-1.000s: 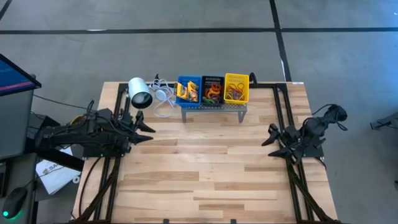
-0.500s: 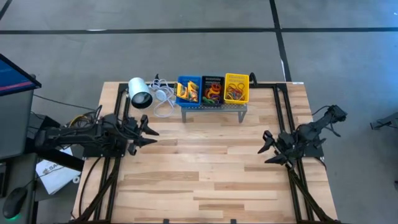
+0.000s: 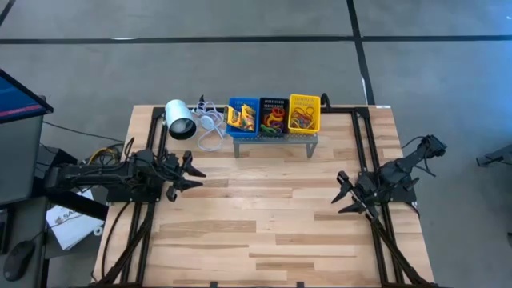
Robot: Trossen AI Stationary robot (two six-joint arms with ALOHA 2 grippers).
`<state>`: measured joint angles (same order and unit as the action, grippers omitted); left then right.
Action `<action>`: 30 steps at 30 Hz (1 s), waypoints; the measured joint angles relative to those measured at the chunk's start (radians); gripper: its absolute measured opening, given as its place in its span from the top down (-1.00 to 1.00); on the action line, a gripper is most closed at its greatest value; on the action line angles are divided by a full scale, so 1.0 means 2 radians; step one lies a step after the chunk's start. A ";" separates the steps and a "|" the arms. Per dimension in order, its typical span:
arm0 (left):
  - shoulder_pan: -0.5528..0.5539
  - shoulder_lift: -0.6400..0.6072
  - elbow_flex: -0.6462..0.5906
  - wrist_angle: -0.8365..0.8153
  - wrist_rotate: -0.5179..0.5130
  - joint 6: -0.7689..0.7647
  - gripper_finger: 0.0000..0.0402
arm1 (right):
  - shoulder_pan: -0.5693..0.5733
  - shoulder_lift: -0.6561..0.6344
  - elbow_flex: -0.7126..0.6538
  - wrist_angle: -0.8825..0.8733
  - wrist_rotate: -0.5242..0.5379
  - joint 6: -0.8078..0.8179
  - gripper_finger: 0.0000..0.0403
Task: Pick & Place Office Desk Supplies
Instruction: Return to Home Position
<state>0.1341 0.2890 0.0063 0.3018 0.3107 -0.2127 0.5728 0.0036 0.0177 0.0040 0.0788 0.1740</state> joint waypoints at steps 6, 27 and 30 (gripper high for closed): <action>0.000 0.000 0.000 0.003 0.000 -0.001 0.28 | 0.000 0.001 -0.001 0.003 0.010 -0.008 0.21; 0.000 0.000 0.000 0.003 -0.002 -0.001 0.28 | 0.000 0.001 -0.001 0.003 0.019 0.005 0.22; 0.000 0.000 0.000 0.003 -0.002 -0.001 0.28 | 0.000 0.001 -0.001 0.003 0.019 0.005 0.22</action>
<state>0.1341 0.2886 0.0063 0.3077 0.3065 -0.2150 0.5732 0.0055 0.0166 0.0101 0.1162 0.1837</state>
